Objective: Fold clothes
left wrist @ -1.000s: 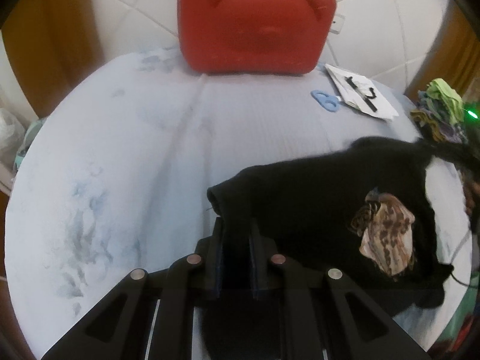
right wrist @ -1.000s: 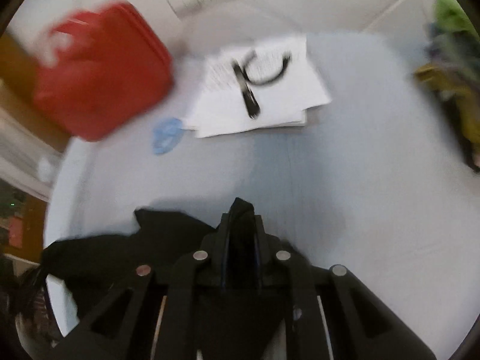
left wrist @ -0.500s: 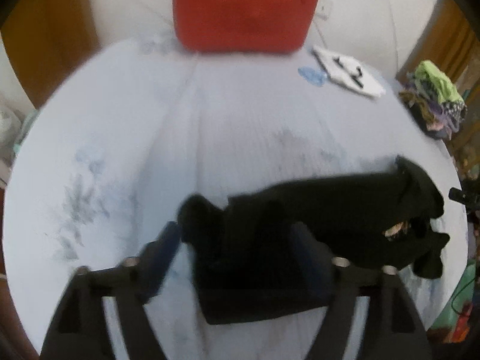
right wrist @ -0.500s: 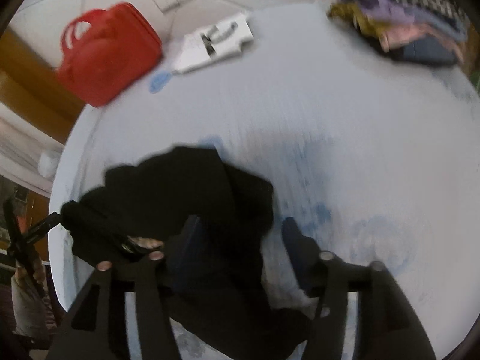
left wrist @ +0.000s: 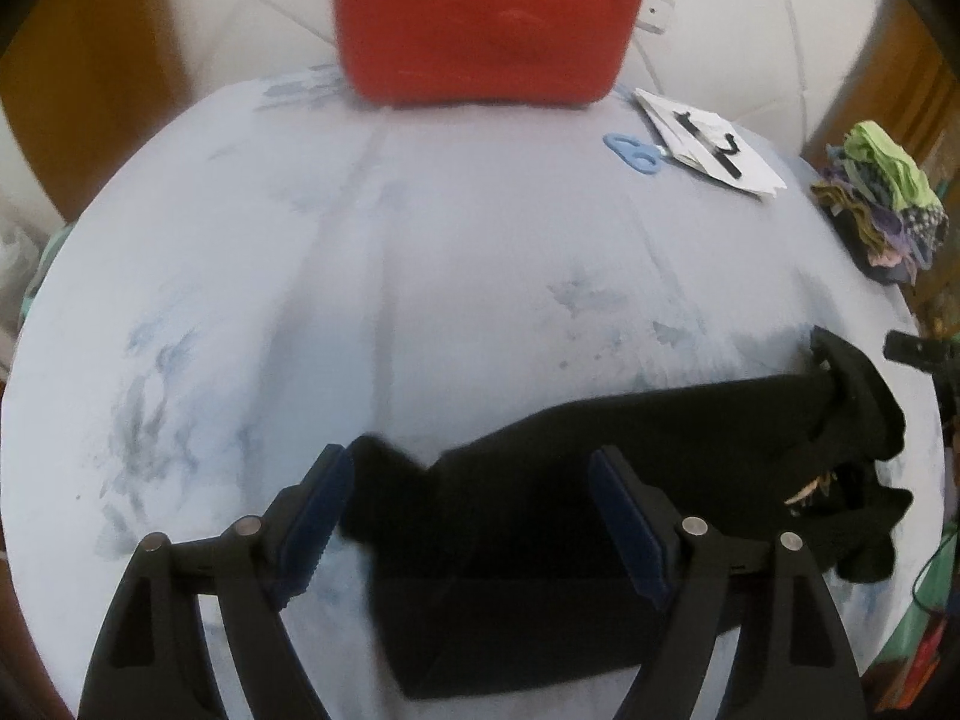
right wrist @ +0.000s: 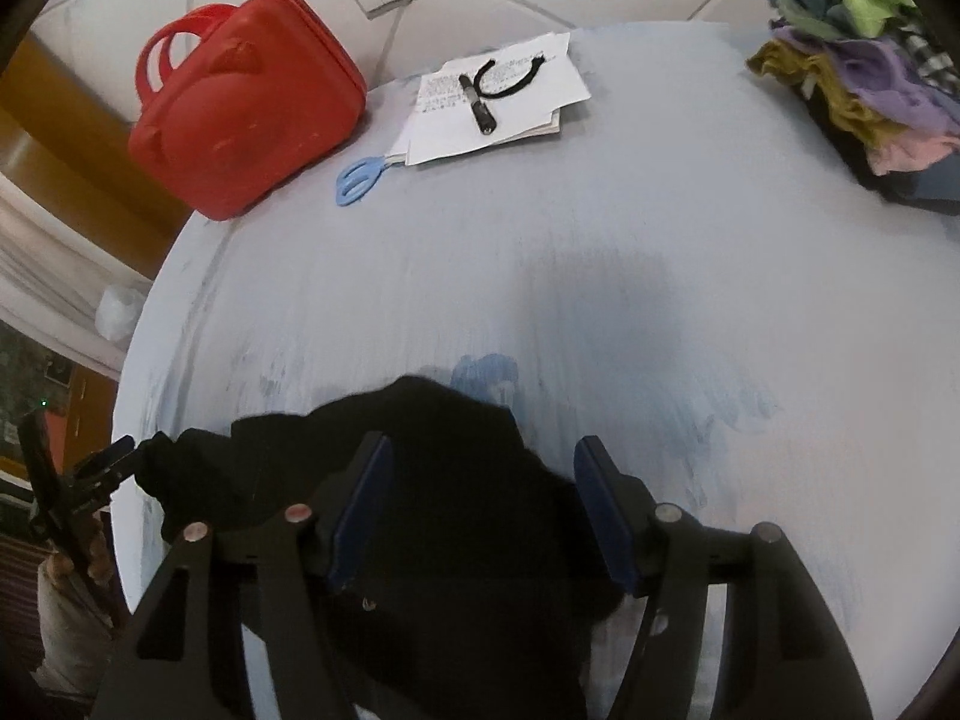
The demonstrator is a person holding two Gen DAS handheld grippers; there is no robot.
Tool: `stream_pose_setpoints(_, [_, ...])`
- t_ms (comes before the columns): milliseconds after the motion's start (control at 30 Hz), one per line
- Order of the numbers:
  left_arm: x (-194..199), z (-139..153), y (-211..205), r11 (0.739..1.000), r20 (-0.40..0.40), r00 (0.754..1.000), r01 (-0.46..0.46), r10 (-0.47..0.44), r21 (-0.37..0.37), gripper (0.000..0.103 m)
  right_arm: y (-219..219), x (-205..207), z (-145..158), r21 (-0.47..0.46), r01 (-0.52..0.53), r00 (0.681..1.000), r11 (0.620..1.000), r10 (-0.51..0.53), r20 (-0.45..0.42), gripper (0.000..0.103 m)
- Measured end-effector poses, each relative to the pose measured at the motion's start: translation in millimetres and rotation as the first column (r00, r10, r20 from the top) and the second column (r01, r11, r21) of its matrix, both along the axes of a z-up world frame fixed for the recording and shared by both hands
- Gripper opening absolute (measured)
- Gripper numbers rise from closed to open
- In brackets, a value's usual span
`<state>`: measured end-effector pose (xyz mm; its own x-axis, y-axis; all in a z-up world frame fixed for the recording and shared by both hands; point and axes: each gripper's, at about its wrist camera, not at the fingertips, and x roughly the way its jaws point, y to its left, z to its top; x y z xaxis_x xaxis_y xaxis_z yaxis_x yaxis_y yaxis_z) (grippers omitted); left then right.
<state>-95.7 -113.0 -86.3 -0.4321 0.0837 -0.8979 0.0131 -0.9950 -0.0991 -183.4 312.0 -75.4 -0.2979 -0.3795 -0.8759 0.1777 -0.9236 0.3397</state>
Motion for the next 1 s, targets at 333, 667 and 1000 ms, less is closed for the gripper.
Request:
stream_pose_setpoints(333, [-8.3,-12.0,20.8,0.996,0.043,0.998,0.058,-0.055,-0.064,0.009,-56.6,-17.3,-39.1,0.126,-0.207,0.977,0.97,0.199,0.073,0.021])
stream_pose_setpoints(667, [-56.3,65.8,2.6,0.994,-0.157,0.987,-0.042,0.027,-0.098,0.001,-49.6,-29.1,65.1,0.198,-0.128,0.938,0.972,0.183,-0.295,0.011])
stream_pose_setpoints(1000, [-80.7,46.0,-9.4,0.999,-0.057,0.998,0.033,-0.034,-0.019,0.071,-52.6,-98.2,53.9,0.051,-0.104,0.98,0.993,0.112,-0.162,0.038])
